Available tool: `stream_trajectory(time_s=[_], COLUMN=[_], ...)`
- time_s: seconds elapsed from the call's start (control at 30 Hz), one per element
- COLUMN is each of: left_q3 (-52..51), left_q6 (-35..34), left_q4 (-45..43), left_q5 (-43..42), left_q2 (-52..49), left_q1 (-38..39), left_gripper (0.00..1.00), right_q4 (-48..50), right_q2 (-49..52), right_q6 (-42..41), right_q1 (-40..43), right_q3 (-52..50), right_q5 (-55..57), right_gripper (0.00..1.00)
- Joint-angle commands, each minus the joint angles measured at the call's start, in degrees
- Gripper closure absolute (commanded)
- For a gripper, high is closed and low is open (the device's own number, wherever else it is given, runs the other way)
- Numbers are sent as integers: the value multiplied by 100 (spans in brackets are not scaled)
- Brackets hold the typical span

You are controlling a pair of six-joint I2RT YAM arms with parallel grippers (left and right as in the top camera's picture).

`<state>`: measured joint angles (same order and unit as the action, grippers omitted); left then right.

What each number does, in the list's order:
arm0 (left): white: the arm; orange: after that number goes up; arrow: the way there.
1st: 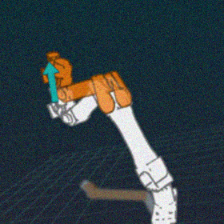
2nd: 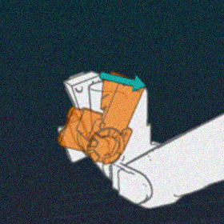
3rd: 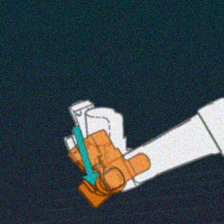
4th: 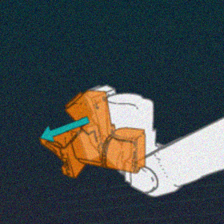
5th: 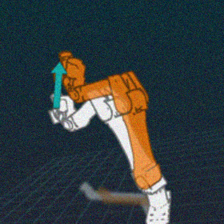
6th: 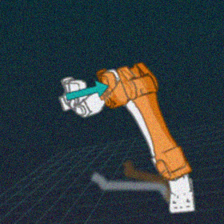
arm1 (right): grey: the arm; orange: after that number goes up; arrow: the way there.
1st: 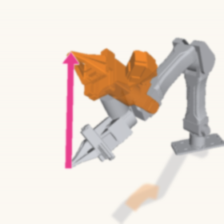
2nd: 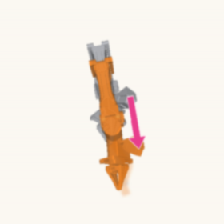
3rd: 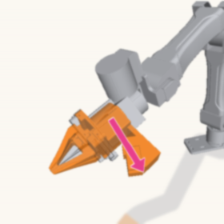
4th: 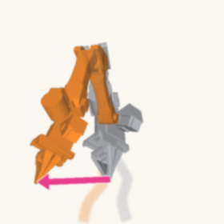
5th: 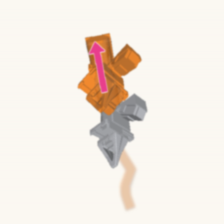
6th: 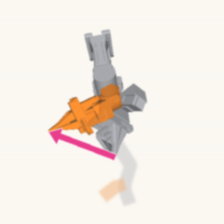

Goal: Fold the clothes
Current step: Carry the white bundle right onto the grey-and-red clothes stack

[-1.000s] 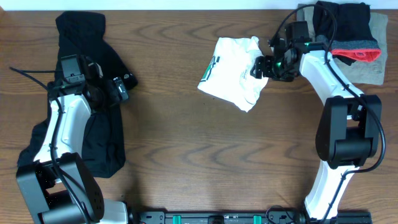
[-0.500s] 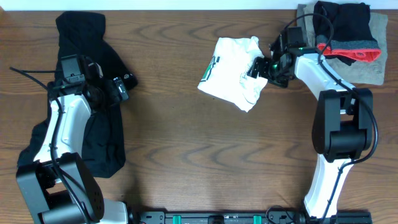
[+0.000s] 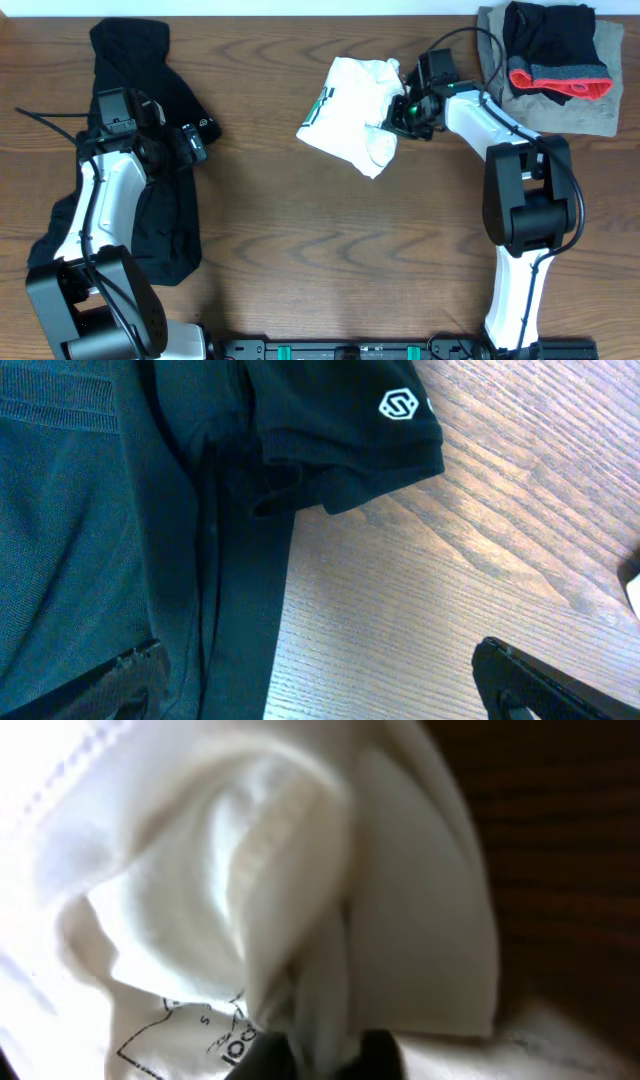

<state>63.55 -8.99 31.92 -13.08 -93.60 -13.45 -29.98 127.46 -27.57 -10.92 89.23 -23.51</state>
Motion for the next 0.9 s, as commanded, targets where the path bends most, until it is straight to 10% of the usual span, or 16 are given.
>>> stream_trajectory(time_s=[0.0,0.87], left_q3=[4,4], left_q6=[33,33], left_q4=[11,13], left_q5=[74,74], left_q2=[-72,-72], left_q1=[-24,-24], left_gripper=[2,2], right_q4=[111,61], right_q2=[223,-2341], right_q6=[306,1447], right_q1=[39,240], right_q3=[-81,262], right_q5=[17,684], right_gripper=[99,99])
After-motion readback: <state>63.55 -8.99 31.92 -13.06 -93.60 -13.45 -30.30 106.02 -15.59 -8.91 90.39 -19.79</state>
